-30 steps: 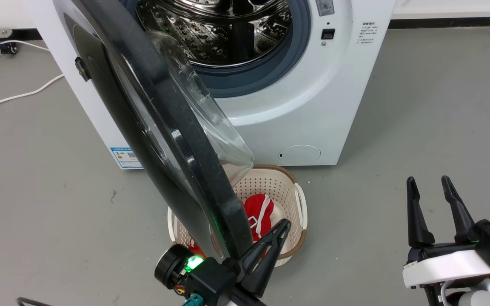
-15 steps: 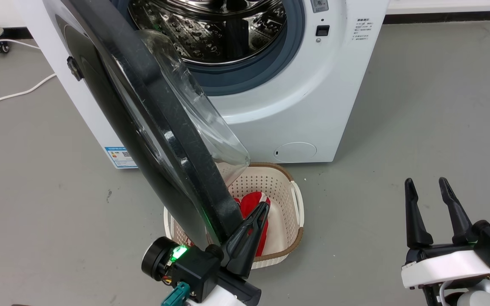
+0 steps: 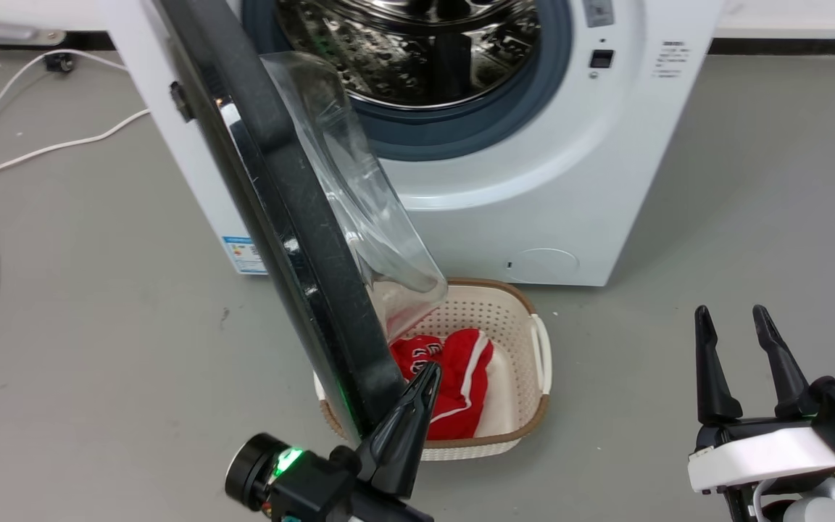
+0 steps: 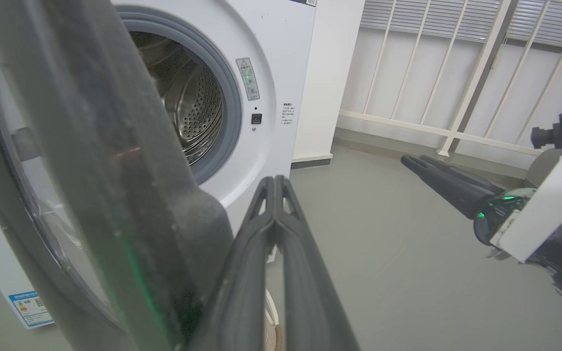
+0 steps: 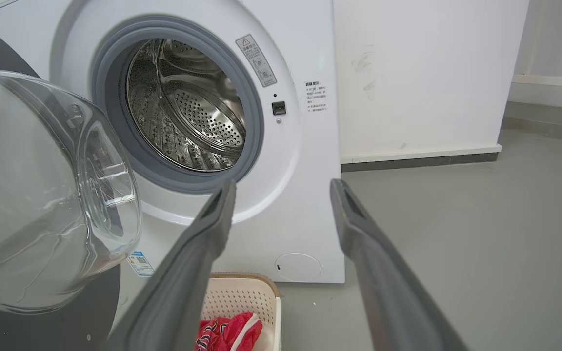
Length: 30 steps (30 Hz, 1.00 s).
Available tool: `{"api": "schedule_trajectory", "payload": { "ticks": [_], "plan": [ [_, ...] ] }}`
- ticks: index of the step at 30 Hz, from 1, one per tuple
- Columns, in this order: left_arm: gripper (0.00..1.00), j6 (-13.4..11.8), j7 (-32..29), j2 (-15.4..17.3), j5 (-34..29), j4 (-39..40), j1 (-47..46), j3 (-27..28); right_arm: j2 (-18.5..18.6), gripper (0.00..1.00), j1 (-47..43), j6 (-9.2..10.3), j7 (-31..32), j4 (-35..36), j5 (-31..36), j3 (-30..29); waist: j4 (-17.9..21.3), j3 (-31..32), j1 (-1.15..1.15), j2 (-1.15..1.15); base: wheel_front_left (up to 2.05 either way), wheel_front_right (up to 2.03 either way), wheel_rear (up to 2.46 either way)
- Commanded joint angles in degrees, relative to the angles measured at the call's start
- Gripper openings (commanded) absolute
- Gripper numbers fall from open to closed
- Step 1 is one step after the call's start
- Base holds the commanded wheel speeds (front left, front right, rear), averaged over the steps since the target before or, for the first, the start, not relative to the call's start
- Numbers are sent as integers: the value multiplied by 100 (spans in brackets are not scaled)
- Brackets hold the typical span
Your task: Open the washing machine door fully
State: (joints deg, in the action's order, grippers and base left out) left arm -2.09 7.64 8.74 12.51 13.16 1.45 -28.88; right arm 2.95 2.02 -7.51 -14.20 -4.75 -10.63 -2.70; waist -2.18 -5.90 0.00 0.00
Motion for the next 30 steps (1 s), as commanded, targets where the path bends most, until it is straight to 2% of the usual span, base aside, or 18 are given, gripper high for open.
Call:
{"api": "schedule_trajectory", "payload": {
  "ticks": [1,6,21,30],
  "plan": [
    [0,-115,21,101,0,18,164,119,-15,100,-50,3,23,7,-4,22,-211,21,0,0,0,0,0],
    [0,-267,115,135,-28,205,424,160,-15,100,-59,3,57,41,35,16,-496,24,0,0,0,0,0],
    [0,-776,287,222,81,489,924,596,-12,100,-108,3,256,218,98,-165,-1731,-16,0,0,0,0,0],
    [0,-1043,328,552,199,325,896,1330,-11,100,-95,3,337,286,89,-170,-2026,-86,0,0,0,0,0]
  ]
}}
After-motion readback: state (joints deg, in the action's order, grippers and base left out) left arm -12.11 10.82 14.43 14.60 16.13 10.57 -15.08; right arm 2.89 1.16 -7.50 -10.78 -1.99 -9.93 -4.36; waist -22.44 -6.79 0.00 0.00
